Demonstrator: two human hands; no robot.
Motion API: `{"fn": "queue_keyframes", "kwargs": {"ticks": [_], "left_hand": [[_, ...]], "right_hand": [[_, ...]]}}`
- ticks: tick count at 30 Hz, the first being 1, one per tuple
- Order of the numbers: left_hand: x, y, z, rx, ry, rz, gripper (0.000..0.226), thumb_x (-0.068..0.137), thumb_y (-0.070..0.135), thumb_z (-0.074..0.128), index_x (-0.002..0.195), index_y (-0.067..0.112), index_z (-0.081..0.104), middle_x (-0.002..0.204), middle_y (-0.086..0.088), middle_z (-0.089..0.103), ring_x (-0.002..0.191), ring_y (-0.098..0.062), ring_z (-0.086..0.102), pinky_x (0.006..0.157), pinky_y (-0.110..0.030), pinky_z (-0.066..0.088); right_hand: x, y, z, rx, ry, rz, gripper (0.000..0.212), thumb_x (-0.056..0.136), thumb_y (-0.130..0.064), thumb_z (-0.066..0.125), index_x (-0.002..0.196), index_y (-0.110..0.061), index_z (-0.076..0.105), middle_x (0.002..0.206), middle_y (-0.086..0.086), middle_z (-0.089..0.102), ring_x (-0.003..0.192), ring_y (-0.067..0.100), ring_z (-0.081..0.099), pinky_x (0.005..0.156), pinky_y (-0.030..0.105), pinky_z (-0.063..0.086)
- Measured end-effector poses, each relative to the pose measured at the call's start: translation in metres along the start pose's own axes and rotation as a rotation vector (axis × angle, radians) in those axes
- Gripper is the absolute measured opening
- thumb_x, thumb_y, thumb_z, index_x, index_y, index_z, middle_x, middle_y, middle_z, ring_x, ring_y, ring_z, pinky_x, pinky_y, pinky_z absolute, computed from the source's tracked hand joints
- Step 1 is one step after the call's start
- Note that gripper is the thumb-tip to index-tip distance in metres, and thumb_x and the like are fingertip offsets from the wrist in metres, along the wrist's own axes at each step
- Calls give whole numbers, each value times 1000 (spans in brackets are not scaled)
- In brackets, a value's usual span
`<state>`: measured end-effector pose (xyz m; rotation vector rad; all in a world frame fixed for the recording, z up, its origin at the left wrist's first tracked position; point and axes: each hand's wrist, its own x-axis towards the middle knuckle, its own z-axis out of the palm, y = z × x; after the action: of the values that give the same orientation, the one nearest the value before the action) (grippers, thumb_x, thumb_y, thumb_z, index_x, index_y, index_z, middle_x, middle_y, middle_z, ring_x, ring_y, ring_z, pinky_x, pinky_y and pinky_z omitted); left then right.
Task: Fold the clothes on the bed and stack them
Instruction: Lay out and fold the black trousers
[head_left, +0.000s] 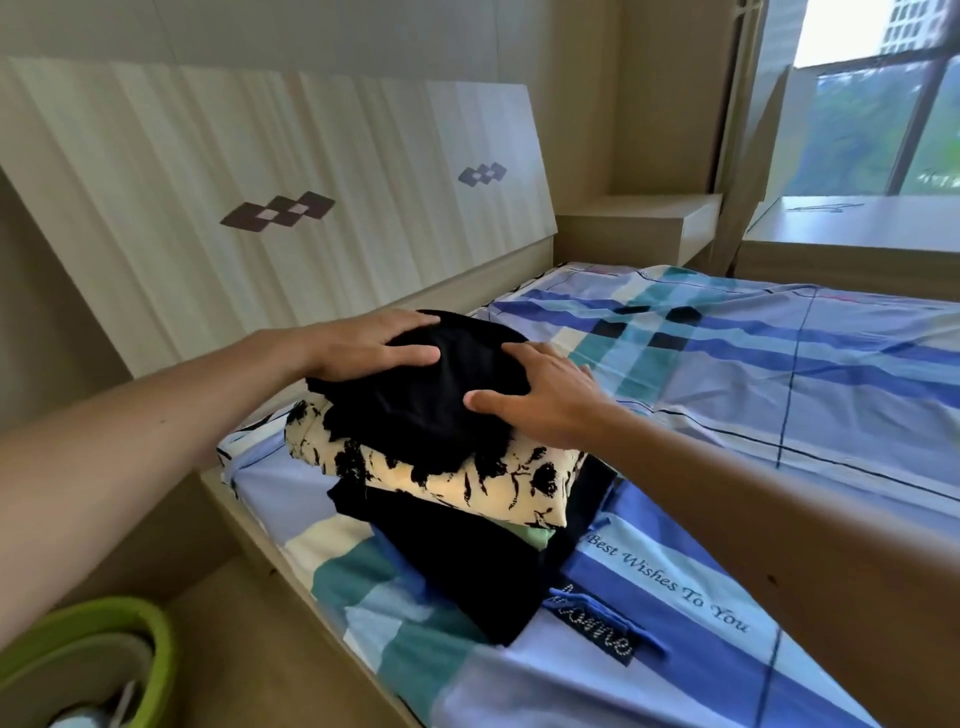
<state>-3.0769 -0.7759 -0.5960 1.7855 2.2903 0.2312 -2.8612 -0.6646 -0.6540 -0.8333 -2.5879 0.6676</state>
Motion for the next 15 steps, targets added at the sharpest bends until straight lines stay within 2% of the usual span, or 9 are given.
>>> {"fn": "queue_keyframes", "kwargs": {"ticks": [2,7,10,13,15], "left_hand": [[0,1,-10,-13,25,1,85,83,79,44,155,36,29,160,9,30,143,-10,30,111,-25,23],[-3,15,-23,39,46,1,95,66,86,48,146,36,43,148,11,47,134,-9,43,109,-29,33],[-2,41,-21,3,139,81,76,79,72,56,142,29,51,141,9,55,131,-8,48,105,-24,33],[2,88,-3,-43,250,222,49,92,46,65,136,23,58,134,9,60,125,-5,53,102,-21,35],[8,126,15,-112,319,320,44,92,43,66,131,23,61,128,10,64,118,-2,58,96,-20,41]], "right_hand": [[-1,-2,-1,32,48,-21,90,83,-73,56,155,-27,28,157,2,35,144,25,32,119,53,24],[-5,-6,-8,119,92,-35,86,81,-70,60,152,-29,34,147,0,44,135,25,44,113,50,34],[-15,-2,-21,178,154,-49,84,85,-54,68,154,-23,31,151,1,41,138,23,41,109,39,37],[-39,16,-40,233,243,-67,80,86,-44,71,153,-26,31,152,-2,41,140,18,39,109,37,36],[-62,36,-55,239,296,-68,77,85,-40,74,150,-27,35,148,-3,46,136,16,44,109,36,38]]}}
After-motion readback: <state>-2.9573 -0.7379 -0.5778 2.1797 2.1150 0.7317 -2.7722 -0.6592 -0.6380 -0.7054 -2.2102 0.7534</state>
